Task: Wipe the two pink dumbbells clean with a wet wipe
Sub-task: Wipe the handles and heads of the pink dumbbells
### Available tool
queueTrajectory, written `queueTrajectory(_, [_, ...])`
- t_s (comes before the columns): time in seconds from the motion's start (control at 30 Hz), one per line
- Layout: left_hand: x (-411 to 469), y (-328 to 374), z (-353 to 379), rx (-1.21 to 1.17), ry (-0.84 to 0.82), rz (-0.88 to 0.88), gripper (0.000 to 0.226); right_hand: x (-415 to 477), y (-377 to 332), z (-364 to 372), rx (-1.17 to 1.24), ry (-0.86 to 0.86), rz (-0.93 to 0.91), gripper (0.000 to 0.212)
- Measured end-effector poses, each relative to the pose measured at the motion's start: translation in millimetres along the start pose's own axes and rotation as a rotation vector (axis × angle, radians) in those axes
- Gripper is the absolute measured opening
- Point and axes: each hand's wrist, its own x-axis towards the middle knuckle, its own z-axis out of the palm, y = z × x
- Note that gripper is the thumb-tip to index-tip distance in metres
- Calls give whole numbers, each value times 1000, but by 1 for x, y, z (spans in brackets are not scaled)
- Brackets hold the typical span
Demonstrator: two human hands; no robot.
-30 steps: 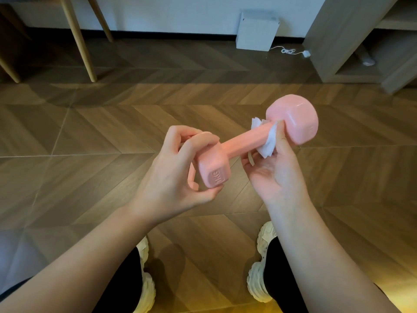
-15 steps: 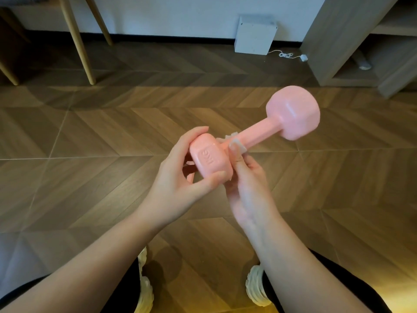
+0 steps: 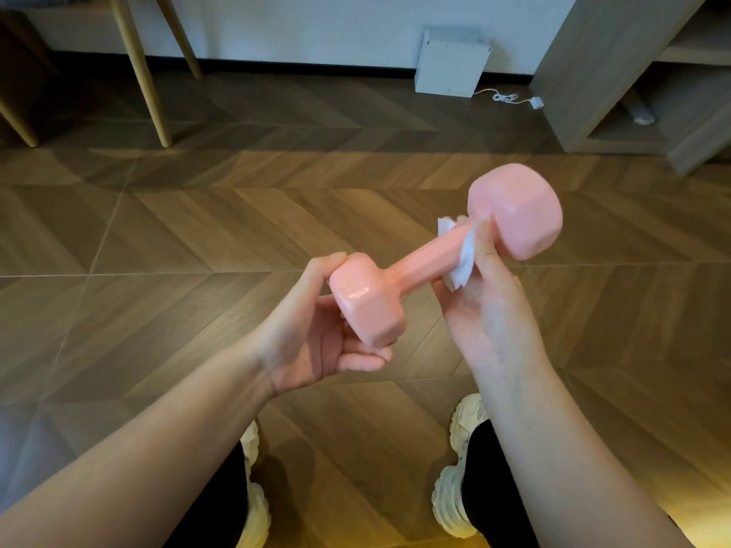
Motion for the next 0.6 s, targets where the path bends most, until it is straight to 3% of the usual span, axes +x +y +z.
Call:
queueTrajectory(0.13, [2,-3,-2,66,11,49,68,2,0,0,26,97,52,38])
queueTrajectory(0.27, [9,-12,-1,433,124,363,57,4,-1,-1,54,192,84,58])
queueTrajectory(0.37, [6,-15,-1,728,229,632,49,2,-1,-1,-26,168,57,40])
queueTrajectory(0.47, [7,-21,-1,849,223,763,52,-7,9,3,-138,88,63,19])
queueTrajectory(0.6, [10,-23,0,804,223,781,54,-18,35,9,-182,14,147,33])
